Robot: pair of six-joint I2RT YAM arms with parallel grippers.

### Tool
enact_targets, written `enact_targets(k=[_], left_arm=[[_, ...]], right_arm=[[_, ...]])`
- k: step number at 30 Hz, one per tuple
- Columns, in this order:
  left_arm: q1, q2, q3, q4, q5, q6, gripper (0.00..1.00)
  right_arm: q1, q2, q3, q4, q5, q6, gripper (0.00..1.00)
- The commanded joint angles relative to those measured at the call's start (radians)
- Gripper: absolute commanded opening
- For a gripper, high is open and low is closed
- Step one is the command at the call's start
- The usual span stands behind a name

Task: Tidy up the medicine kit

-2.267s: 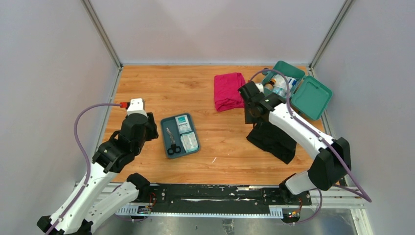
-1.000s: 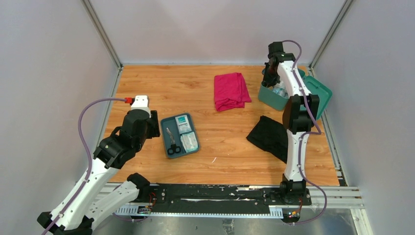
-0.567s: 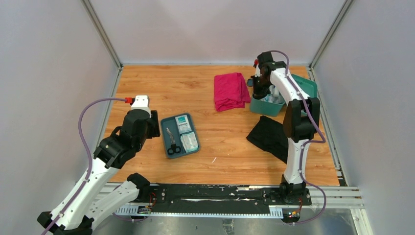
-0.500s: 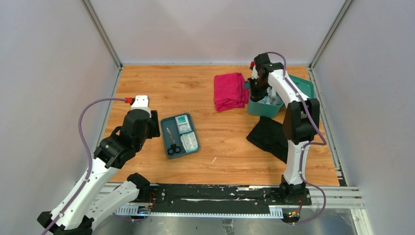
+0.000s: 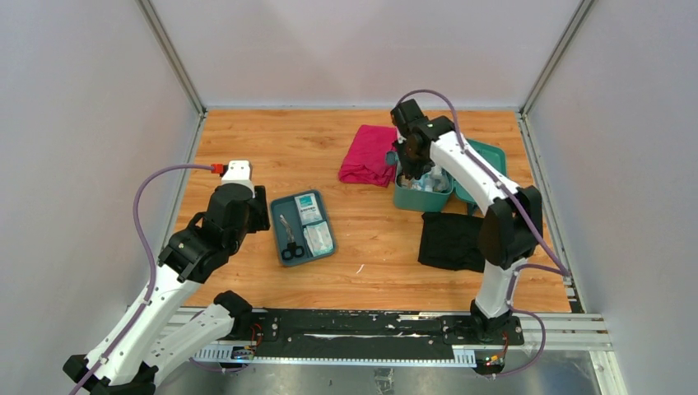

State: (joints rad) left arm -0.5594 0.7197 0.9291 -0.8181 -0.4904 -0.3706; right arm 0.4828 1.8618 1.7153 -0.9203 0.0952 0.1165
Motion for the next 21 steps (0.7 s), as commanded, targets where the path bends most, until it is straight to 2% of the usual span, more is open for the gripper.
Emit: enact_targets(k=[1, 5, 9, 15, 21], left_arm=[[0.003, 0.001, -0.01, 0.008, -0.004, 0.009, 0.58], [0.003, -0.006, -0.01, 0.009, -0.012, 0.007, 0.58], [0.003, -0.027, -0.01, 0.007, -0.022, 0.003, 0.58], [0.003, -0.068, -0.015, 0.007, -0.054, -0.004, 0.59], [0.003, -0.103, -0.018, 0.005, -0.075, -0.008, 0.59]], right_arm=[[-0.006, -0.167, -0.019, 0.004, 0.302, 0.142, 0.3], [0.051, -0.306, -0.117, 0.15, 0.217, 0.236, 0.37], [0.19, -0.342, -0.207, 0.282, 0.137, 0.372, 0.4], [0.428, -0.198, -0.221, 0.358, 0.09, 0.513, 0.42], [0.556, 0.036, -0.071, 0.372, 0.01, 0.554, 0.47]])
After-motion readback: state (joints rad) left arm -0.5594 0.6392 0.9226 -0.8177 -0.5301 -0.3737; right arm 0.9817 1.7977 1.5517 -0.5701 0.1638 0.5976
